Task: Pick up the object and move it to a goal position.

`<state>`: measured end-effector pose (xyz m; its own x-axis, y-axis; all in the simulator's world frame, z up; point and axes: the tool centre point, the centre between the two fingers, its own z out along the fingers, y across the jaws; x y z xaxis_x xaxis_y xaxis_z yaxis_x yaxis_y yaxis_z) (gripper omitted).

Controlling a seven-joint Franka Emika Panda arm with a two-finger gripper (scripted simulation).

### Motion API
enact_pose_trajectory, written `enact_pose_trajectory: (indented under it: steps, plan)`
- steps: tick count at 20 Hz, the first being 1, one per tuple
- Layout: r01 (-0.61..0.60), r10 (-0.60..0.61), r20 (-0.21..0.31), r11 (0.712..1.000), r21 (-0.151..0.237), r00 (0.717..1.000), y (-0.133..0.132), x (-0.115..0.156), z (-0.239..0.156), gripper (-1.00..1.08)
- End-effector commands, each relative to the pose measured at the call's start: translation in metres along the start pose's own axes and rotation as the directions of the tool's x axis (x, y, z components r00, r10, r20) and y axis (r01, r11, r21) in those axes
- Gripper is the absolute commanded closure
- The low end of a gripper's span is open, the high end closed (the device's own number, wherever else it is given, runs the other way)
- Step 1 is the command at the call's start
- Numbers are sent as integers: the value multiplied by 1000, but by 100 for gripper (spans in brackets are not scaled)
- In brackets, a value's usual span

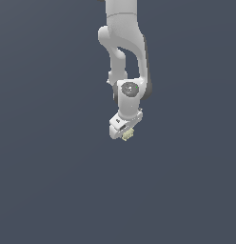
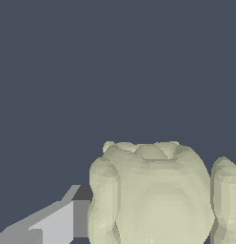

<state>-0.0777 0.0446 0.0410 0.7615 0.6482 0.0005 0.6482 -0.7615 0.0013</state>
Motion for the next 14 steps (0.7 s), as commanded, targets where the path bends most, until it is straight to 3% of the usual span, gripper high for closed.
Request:
enact_pose_trajectory:
  steps: [1, 14]
  plan:
    - [1, -1, 1, 1000, 1, 1000, -1, 0, 1, 108]
    - [0, 0, 0, 1000, 0, 1000, 9, -14, -29, 108]
